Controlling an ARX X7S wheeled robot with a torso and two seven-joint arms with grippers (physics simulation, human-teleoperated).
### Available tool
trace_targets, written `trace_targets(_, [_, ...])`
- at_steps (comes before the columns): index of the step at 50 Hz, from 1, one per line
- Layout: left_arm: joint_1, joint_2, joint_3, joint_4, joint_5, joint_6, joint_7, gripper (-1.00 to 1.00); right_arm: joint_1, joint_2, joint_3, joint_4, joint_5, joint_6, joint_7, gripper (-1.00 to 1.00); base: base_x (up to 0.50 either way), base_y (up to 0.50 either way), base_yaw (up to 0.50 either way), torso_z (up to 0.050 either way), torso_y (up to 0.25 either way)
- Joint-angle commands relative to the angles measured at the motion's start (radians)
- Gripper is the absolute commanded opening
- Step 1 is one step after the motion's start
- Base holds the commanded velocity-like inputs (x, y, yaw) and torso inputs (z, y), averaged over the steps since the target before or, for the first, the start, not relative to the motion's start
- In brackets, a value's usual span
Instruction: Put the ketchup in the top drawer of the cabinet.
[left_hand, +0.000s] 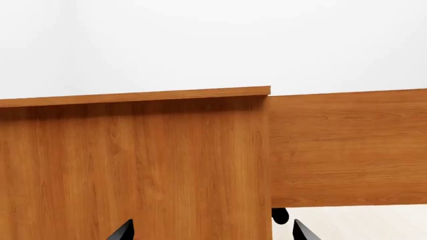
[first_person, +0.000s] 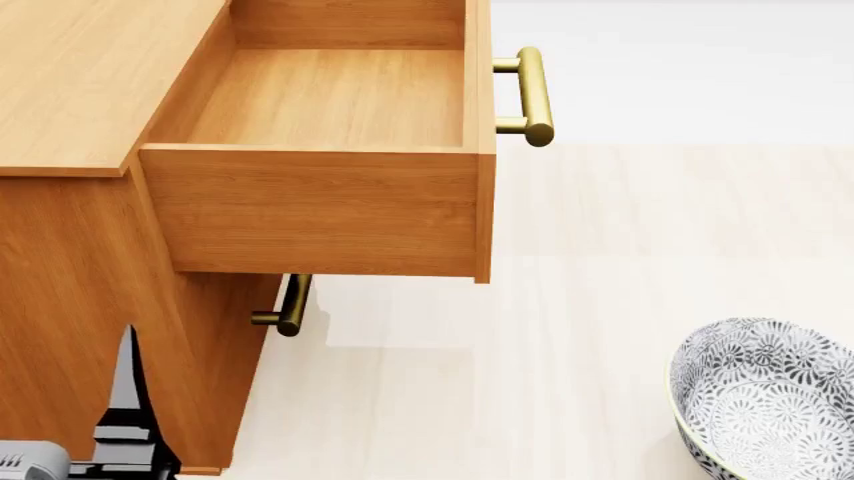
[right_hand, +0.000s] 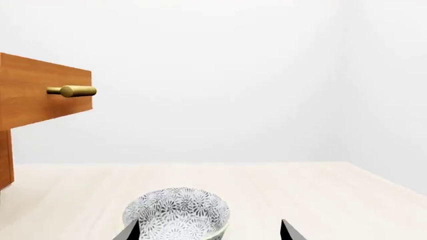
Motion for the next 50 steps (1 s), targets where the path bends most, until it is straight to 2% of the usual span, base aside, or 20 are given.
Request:
trace_targets(1, [0.004,-0.004,-0.001,-0.006,-0.004,0.005,-0.009,1.00,0.025,-0.008,-0.035,0.105,-0.072,-0.043,-0.028,1.00,0.00,0.00,0.00,0.000,0.000])
trace_targets(14, [0.003,-0.008,-0.002,-0.019,-0.011,0.012,-0.015,1.00,0.102,-0.008,-0.081,0.287,-0.142,-0.135,-0.065,1.00,0.00,0.00,0.00,0.000,0.000])
trace_targets(50, [-0.010,-0.019,0.002,-0.048,-0.027,0.023,-0.027,1.00,0.141,-0.014,-0.152,0.379,-0.214,-0.147,-0.022,1.00,0.00,0.00,0.00,0.000,0.000])
